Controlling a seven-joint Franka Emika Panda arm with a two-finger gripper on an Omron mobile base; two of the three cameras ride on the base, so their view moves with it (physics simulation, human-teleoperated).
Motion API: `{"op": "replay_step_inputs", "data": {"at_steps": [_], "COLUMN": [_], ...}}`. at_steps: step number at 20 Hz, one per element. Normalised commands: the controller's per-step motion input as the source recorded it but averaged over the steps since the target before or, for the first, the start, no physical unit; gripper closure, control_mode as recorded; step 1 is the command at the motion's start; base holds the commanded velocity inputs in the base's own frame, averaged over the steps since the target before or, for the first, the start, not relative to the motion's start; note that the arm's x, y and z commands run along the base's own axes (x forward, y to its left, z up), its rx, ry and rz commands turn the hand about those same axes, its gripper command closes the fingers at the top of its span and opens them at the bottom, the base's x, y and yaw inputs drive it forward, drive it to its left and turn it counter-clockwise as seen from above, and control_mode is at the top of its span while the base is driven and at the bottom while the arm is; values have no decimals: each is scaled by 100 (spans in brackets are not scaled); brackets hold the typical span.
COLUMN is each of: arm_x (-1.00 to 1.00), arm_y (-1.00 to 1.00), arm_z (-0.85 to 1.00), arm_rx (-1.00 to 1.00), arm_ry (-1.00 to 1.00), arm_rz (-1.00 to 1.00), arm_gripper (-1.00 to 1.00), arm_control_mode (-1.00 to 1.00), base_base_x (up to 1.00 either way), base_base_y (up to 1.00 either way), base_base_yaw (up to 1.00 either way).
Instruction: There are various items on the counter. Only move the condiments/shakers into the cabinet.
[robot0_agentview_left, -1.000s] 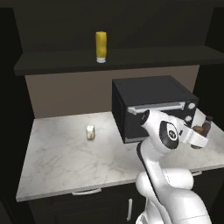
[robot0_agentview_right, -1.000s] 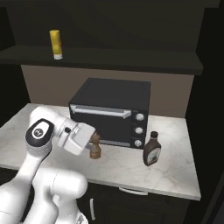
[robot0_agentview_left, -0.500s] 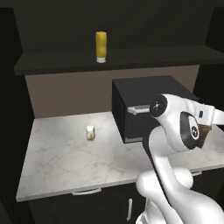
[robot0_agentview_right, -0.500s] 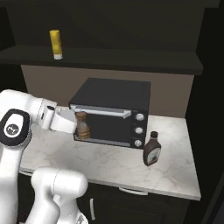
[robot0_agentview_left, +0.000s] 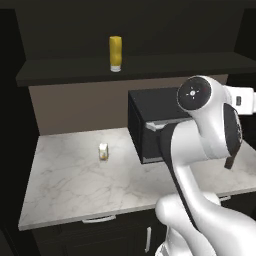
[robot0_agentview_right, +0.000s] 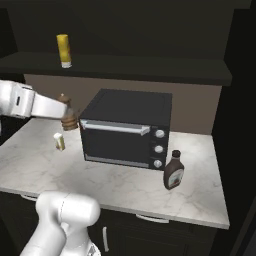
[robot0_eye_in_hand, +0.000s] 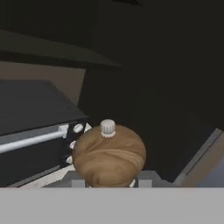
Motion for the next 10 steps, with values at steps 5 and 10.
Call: {"op": "replay_step_inputs", "data": {"at_steps": [5, 10], "arm_x": [0, 21], "arm_y": [45, 32], "arm_z": [68, 27], "arm_rx": [10, 7], "arm_ry": [-7, -18], "arm_rz": [18, 16], "arm_gripper": [100, 100], "arm_control_mode": [-100, -100], "base_base_x": [0, 0], "base_base_y": [0, 0], "base_base_yaw": [0, 0]}}
